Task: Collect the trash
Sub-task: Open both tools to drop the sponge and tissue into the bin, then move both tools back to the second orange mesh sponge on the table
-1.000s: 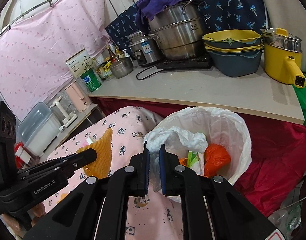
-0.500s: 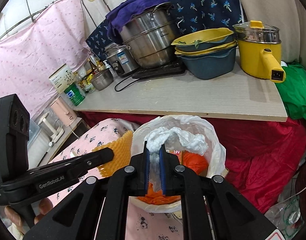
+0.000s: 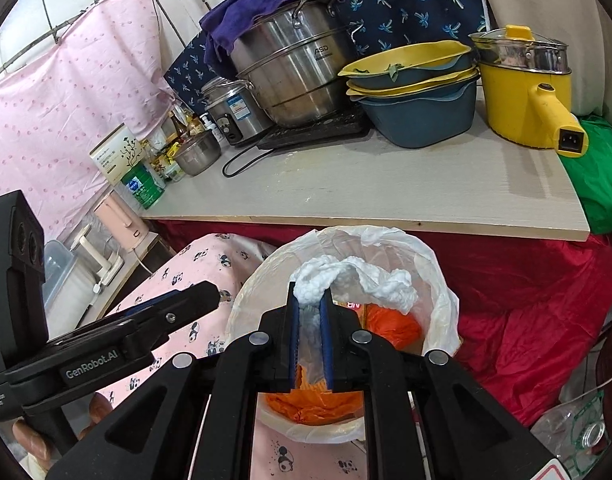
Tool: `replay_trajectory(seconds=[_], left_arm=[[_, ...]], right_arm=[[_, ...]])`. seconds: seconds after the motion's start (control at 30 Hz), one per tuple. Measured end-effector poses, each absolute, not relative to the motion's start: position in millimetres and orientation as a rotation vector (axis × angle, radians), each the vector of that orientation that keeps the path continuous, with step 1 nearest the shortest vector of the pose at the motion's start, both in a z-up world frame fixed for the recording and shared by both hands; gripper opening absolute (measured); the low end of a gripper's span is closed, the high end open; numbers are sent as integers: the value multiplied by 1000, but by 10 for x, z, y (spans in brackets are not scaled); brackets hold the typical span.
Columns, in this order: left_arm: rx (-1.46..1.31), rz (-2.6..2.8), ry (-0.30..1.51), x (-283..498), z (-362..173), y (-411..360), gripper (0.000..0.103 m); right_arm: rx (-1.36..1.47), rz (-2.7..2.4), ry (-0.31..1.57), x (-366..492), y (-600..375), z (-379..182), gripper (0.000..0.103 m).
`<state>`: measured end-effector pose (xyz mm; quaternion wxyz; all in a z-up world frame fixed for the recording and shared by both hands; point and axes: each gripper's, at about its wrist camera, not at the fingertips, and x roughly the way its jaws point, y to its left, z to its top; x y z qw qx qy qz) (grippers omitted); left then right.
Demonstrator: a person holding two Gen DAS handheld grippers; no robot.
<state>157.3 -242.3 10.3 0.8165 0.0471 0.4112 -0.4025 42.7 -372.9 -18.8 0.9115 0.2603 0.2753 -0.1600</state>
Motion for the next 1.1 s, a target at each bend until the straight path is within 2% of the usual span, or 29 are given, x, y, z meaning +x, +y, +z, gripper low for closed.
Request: replay_trajectory(seconds=[0.2, 0.33, 1.1], left_arm=[[102, -787, 849, 1627, 105, -2270, 66], [106, -730, 834, 1667, 83, -2146, 71], [55, -575, 782, 1611, 205, -1320, 72]], right_arm=[[523, -316, 588, 577, -3670, -211, 14], [516, -317, 587, 629, -3632, -195, 25], [438, -239, 571, 711, -3029, 109, 34]])
